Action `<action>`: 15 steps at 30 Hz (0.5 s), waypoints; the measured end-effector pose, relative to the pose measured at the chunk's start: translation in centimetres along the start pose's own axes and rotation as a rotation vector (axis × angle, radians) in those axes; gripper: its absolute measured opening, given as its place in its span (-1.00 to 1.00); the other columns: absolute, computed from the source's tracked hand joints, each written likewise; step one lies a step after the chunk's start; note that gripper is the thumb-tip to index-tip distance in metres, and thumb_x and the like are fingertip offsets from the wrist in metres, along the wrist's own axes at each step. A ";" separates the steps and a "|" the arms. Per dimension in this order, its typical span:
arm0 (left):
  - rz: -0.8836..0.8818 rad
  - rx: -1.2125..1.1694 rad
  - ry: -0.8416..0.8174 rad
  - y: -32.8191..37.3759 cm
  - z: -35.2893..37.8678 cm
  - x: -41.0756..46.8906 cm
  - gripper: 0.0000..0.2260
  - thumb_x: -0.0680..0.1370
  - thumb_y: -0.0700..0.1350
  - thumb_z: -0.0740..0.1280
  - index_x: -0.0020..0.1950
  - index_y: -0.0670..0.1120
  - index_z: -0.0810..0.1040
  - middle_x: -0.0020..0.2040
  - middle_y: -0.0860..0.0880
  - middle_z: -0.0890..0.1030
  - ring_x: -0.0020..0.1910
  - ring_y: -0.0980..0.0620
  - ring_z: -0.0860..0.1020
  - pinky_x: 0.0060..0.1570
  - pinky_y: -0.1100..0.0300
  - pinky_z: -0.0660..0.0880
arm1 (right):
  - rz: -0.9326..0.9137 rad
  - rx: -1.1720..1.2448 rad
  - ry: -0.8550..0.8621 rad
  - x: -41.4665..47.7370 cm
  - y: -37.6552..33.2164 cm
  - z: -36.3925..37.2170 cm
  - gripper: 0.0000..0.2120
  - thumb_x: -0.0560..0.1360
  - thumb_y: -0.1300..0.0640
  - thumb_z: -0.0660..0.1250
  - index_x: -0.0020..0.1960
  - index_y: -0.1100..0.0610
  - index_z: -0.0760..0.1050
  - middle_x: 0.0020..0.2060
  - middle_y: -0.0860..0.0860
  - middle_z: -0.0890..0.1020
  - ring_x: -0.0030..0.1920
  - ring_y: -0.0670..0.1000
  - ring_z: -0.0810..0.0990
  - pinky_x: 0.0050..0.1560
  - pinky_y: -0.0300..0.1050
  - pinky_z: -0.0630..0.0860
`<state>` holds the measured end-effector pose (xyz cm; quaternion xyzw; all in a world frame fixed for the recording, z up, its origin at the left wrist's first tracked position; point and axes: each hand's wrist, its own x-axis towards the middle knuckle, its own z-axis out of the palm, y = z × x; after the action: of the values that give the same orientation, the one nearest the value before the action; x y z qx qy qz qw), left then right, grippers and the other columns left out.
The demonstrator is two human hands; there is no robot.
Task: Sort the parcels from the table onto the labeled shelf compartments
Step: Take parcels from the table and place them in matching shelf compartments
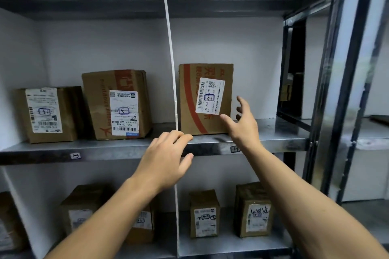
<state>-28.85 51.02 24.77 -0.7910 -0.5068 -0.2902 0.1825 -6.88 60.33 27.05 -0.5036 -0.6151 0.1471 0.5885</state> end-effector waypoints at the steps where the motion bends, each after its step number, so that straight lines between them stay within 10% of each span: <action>1: 0.018 -0.021 0.009 0.3 -0.1 -0.2 -0.61 0.57 0.06 0.27 0.39 0.01 0.44 0.26 0.06 0.48 0.23 0.01 0.42 0.22 0.08 0.38 | -0.018 -0.009 0.028 -1.0 -0.2 -0.4 -0.32 0.54 -0.01 0.43 0.56 -0.02 0.21 0.47 0.04 0.41 0.45 0.05 0.38 0.44 0.06 0.36; 6: 0.120 -0.142 0.014 1.9 -0.1 -1.5 -0.60 0.53 0.06 0.25 0.33 -0.03 0.50 0.21 0.01 0.54 0.18 -0.03 0.48 0.17 0.03 0.46 | -0.150 -0.309 0.154 -8.7 1.3 -3.2 -0.57 0.59 0.03 0.34 0.42 0.10 0.43 0.31 0.06 0.52 0.32 0.04 0.48 0.32 -0.16 0.35; 9: 0.194 -0.173 -0.063 3.7 1.4 -3.1 -0.60 0.55 0.10 0.23 0.35 0.00 0.46 0.23 0.01 0.51 0.19 -0.05 0.47 0.18 0.00 0.44 | -0.149 -0.630 0.129 -14.9 3.2 -5.9 -0.61 0.58 0.01 0.33 0.35 0.14 0.49 0.21 0.11 0.57 0.19 0.17 0.54 0.17 0.04 0.51; 15: 0.351 -0.244 -0.265 10.5 6.3 -7.4 -0.55 0.56 0.15 0.23 0.41 0.02 0.38 0.32 0.00 0.45 0.25 -0.09 0.41 0.20 0.00 0.37 | 0.185 -1.131 -0.121 -28.9 6.4 -12.2 -0.56 0.59 -0.16 0.17 0.40 0.00 0.40 0.25 0.06 0.52 0.26 0.19 0.49 0.16 0.07 0.47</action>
<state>-19.94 45.11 15.23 -0.9141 -0.3424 -0.2070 0.0654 0.88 35.27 8.70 -0.7825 -0.5839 -0.1253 0.1763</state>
